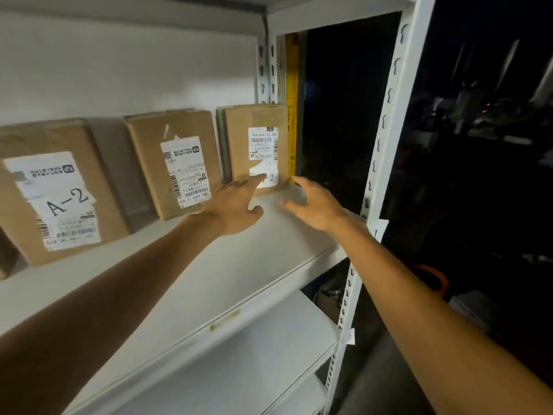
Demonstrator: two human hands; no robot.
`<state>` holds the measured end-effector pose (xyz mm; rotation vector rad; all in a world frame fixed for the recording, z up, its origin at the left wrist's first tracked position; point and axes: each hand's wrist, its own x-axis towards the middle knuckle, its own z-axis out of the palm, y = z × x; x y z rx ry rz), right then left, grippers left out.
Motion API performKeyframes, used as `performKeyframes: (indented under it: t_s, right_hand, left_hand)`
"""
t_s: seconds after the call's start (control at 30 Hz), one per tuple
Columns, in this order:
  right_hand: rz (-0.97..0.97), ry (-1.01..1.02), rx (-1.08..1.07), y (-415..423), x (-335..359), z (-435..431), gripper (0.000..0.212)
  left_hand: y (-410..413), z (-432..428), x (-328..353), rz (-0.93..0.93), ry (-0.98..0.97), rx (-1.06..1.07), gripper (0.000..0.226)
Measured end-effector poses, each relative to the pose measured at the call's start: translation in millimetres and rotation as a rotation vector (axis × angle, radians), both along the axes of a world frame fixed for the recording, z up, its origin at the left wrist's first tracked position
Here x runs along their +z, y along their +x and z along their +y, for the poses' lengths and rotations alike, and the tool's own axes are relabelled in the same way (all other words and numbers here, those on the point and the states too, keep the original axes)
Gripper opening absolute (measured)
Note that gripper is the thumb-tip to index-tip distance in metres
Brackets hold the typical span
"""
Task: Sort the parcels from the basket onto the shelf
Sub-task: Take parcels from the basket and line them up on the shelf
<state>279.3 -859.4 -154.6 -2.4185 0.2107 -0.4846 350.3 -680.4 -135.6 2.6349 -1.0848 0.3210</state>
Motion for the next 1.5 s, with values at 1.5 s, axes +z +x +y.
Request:
performKeyframes:
  t_s: [1.5]
  right_hand:
    - [0.461,0.678,-1.05,-807,-275,236,0.072]
  left_hand:
    - [-646,35,-296,0.588,0.666,-1.163,0.055]
